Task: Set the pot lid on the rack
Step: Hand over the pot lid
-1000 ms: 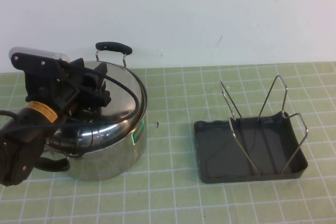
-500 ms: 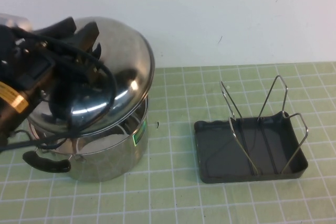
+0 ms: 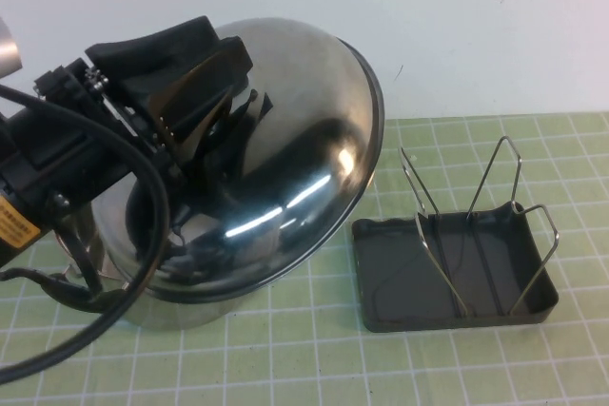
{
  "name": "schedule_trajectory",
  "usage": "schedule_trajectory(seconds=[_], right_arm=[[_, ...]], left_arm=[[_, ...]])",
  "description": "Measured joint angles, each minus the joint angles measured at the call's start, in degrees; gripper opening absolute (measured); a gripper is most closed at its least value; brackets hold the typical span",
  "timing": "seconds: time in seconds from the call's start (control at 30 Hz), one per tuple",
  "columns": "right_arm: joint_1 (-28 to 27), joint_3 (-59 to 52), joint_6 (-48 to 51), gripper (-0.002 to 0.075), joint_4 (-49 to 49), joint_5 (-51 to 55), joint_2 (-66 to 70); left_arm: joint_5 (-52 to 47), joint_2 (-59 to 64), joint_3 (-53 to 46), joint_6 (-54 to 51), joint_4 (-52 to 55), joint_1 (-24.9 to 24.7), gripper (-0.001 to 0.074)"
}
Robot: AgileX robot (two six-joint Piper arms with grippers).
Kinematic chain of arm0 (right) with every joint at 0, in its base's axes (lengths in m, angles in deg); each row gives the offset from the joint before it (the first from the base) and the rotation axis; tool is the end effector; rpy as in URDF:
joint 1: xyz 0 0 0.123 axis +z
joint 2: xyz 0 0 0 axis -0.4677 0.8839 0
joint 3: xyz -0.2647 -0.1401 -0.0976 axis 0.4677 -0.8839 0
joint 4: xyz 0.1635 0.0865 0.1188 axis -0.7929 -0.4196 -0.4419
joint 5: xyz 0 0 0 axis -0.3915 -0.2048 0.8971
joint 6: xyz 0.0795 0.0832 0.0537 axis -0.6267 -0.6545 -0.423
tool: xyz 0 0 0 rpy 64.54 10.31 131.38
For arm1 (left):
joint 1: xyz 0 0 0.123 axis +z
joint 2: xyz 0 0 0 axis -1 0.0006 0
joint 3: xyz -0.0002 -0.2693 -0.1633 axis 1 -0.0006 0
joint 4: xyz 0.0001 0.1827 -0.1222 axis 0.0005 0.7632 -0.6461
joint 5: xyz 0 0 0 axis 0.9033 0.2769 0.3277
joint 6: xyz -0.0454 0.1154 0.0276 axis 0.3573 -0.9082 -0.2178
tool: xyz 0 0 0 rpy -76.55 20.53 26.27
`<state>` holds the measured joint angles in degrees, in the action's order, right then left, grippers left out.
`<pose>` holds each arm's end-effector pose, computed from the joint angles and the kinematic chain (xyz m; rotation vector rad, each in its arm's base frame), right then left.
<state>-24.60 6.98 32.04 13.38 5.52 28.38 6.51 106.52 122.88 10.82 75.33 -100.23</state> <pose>0.0211 0.0478 0.2214 0.2246 1.6365 0.8805 0.1933 -0.1229 0.4051 0.4905 1.1944 -1.0403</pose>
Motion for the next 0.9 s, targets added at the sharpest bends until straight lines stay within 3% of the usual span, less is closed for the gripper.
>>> schedule_trajectory(seconds=[0.07,0.2,0.3,0.47,0.53,0.9], right_arm=[[1.6,2.9,13.1,0.0032,-12.1,3.2,6.0],[3.4,9.6,21.9,0.0070,-18.9,11.3,19.5],[3.5,15.5,23.8,0.0181,-19.8,19.9,31.2],[3.5,25.4,27.5,0.0450,-20.0,35.7,48.9],[3.5,29.0,27.9,0.0500,-20.0,41.3,55.2],[8.1,42.6,29.0,0.0538,-20.0,44.2,76.8]], left_arm=[[1.6,1.1,0.0,0.0,-0.1,0.0,0.0310],[2.4,3.5,0.0,0.5,-0.2,0.0,0.0310],[2.2,4.3,0.0,0.5,-0.2,0.0,0.0310],[2.4,4.3,0.0,0.4,0.3,0.0,0.0310],[2.4,4.3,0.0,0.7,0.6,0.0,0.0310],[2.4,4.5,0.0,1.5,1.1,0.0,0.0310]])
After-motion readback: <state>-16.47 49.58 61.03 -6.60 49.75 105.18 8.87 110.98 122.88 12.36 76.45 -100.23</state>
